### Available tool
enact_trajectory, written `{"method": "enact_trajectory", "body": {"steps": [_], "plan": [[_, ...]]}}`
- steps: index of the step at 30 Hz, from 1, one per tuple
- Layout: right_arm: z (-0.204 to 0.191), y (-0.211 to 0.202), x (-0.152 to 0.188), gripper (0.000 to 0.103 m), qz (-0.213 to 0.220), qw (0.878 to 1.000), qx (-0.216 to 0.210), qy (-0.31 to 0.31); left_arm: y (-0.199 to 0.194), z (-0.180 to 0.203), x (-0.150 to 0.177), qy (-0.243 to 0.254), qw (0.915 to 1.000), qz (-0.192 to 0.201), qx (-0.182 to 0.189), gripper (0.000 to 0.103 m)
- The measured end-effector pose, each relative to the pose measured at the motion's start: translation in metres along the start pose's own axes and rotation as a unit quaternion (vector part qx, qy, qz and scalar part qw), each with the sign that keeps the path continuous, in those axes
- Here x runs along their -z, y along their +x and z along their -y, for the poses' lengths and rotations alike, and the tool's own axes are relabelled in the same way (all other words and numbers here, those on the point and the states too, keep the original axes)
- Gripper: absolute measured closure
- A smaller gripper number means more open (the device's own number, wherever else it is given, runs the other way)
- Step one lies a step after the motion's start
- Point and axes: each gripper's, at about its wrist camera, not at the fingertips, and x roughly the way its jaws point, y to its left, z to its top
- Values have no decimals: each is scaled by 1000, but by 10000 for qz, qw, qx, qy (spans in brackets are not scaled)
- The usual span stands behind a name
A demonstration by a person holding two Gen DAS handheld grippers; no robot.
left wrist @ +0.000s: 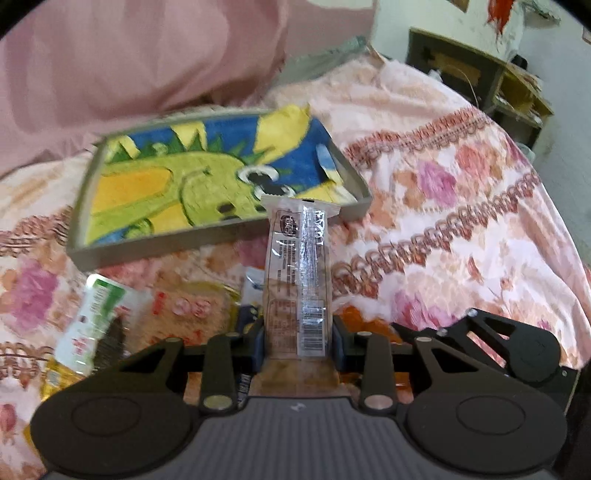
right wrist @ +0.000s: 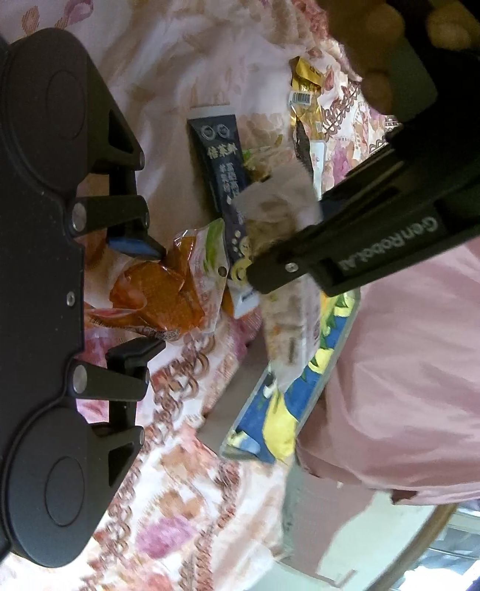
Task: Organize snacks
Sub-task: 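Carry the bar and candy bag into the dinosaur tray and open both tools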
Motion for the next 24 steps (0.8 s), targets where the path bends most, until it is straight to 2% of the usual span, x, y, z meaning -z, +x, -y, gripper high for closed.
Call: {"method": "enact_trajectory", "body": {"steps": [9, 17, 24], "plan": [[-1, -10, -7, 55, 335, 9968, 705, -188, -22, -6, -6, -178, 9963, 622, -569, 66], [19, -17, -24, 55, 872, 9886, 1112, 517, -21, -18, -17, -404, 9875, 1143, -1006, 66], [47, 1, -52, 55, 1359, 9726, 1500, 1140, -3, -34, -33, -673, 9754, 1611, -1349, 66]]}}
